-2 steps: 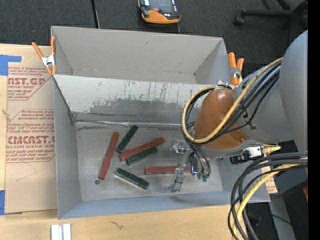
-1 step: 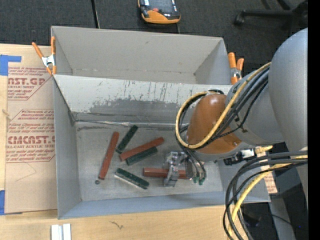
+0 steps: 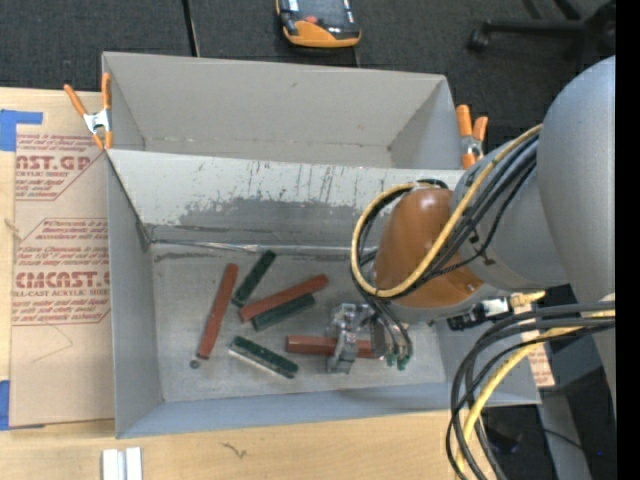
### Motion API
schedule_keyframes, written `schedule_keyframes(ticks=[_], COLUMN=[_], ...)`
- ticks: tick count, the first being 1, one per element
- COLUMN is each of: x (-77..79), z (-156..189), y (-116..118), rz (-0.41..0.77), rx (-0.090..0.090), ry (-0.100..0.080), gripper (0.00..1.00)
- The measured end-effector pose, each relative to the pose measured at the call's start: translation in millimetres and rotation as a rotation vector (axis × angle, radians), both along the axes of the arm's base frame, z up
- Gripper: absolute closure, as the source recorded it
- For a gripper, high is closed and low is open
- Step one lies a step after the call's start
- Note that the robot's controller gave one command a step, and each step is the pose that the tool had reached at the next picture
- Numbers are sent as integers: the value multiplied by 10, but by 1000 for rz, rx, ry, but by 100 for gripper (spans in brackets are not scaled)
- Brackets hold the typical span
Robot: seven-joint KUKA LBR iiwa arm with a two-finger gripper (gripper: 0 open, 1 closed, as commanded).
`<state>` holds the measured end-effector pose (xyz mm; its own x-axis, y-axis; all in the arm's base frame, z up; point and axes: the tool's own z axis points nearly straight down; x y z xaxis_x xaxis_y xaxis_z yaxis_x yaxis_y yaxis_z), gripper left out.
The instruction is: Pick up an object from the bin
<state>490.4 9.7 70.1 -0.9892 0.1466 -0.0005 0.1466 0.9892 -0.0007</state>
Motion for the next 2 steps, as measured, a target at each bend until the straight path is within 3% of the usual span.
schedule_keyframes(ticks=[2], x=[-12], z=[38], y=[0], rz=[0], rx=[0], ry=[4], gripper=[100])
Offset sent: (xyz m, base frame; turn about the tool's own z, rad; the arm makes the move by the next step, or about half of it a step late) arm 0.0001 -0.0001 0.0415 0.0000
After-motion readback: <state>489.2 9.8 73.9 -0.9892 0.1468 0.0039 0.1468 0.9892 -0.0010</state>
